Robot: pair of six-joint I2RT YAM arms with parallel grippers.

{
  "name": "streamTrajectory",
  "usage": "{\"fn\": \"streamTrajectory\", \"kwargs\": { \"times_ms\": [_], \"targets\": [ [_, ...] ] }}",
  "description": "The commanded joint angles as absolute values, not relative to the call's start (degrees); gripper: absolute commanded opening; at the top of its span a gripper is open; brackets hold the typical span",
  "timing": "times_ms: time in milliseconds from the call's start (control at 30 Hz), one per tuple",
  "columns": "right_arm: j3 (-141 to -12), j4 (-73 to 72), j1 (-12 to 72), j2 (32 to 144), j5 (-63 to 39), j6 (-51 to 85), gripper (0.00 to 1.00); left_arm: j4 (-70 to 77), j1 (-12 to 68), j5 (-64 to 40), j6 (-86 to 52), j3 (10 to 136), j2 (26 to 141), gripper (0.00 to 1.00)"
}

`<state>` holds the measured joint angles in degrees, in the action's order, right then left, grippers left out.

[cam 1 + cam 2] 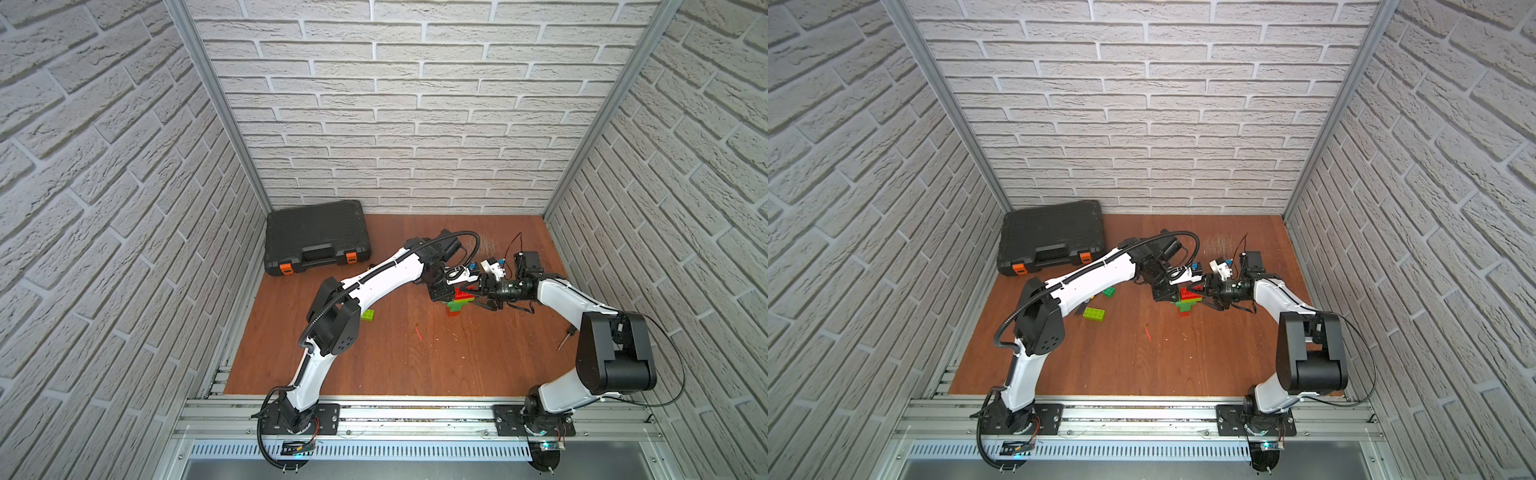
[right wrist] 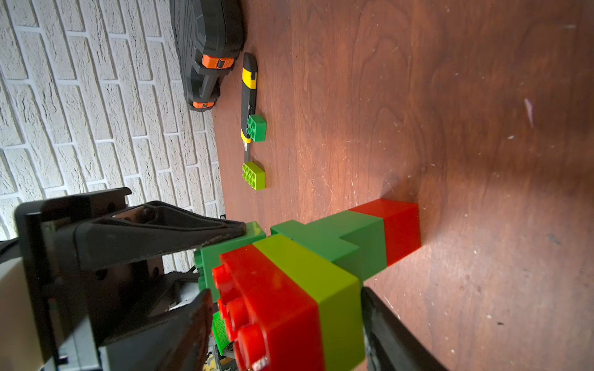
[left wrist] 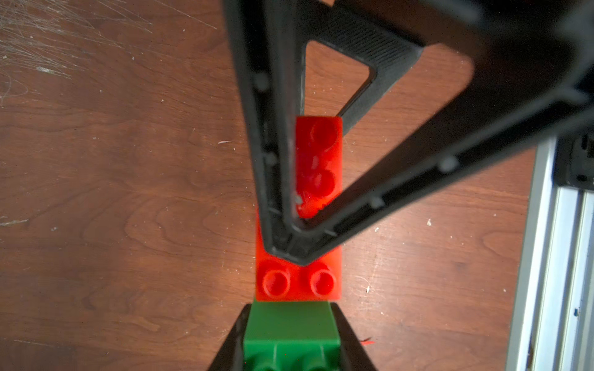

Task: Assemble a spoon with lego
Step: Assemble the lego brick with the lego brick.

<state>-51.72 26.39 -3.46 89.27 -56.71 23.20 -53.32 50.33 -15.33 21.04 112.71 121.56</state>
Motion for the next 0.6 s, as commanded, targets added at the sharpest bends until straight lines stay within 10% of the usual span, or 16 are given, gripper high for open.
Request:
{"fn": "streamTrajectory", "kwargs": {
  "times_ms": [0, 567],
  "targets": [
    [-51.7, 27.1, -3.1, 90.2, -57.4, 22.0, 0.67, -54.9, 50.8, -15.8, 21.9, 115.1, 123.0, 0.14],
    [-51.4, 27.7, -2.3, 91.9, -56.6, 21.6, 0.63, -60.5, 51.6, -14.7, 26.1, 119.8, 126.8, 0.14]
  ]
}}
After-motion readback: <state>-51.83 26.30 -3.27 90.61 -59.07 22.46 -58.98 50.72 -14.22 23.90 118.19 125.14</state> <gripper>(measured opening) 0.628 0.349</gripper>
